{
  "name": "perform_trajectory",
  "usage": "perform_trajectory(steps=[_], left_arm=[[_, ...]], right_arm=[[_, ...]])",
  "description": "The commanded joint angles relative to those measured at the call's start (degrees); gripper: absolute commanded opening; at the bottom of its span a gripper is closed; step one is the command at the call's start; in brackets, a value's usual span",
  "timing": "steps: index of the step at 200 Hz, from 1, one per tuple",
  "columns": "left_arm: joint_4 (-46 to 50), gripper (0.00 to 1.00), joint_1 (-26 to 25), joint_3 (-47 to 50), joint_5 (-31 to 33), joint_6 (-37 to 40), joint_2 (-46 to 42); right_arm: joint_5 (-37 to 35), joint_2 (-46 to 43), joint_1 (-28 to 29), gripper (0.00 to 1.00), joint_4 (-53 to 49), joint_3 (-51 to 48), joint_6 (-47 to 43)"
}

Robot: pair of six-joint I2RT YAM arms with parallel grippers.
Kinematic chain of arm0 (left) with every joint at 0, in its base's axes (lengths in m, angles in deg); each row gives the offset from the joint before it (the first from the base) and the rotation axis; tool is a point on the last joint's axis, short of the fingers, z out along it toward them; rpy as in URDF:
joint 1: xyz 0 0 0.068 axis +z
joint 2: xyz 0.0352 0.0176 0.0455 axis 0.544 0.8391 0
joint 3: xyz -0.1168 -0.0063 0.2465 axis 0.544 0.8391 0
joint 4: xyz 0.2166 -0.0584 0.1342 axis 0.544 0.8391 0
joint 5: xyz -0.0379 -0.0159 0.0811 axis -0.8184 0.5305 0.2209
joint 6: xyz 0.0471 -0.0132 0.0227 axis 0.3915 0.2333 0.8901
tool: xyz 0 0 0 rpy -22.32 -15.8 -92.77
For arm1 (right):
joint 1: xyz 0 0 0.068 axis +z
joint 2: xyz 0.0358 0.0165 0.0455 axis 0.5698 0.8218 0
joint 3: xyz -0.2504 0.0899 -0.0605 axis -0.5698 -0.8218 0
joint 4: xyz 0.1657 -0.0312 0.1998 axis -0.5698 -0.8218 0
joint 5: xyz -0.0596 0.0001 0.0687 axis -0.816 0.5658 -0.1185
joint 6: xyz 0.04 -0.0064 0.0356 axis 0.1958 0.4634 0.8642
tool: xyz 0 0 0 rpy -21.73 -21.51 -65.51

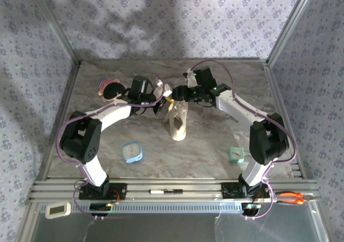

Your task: Tie the shoes

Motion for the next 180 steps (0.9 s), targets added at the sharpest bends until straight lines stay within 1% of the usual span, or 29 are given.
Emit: perform_trajectory(steps=[1,22,66,84,100,133,149,171,180], left_arm=[[-2.1,0.00,0.1,-1.8,-2.3,-1.3,0.0],[-2.9,0.00,0.1,-1.9,-2.4,-2.4,0.3],[-3.4,0.00,-0.2,-1.9,-2.7,-2.8,0.8],[-3.5,0.00,-0.2,-1.9,-2.6,-2.9,0.9],[-3.5,0.00,-0.4,-1.9,-2.5,-2.9,0.9],[-3.5,0.00,-0.4,-1.9,-2.4,-2.7,1.0],[-3.3,0.00,-0.4,-1.9,-2.3,-2.7,1.1],[-2.8,0.00,-0.4,-1.7,-2.2,-2.3,1.0],[-2.3,0.00,-0.4,-1.6,-2.0,-1.7,0.9]], right_arm=[[-4.3,0.6,0.9,0.59,-3.0,2.0,4.0],[-6.9,1.0,1.4,0.59,-5.2,2.5,6.0],[-7.3,2.5,2.8,0.57,-7.1,4.9,7.9],[-7.1,3.5,3.3,0.54,-7.9,6.3,8.2],[-6.9,4.1,3.6,0.49,-8.4,7.0,8.7],[-7.5,5.0,4.2,0.45,-9.7,8.4,9.2],[-8.3,5.0,4.5,0.35,-10.4,8.7,9.0],[-9.7,4.8,4.6,0.11,-11.2,9.3,8.0],[-10.5,4.7,4.6,0.06,-11.7,9.7,7.2]])
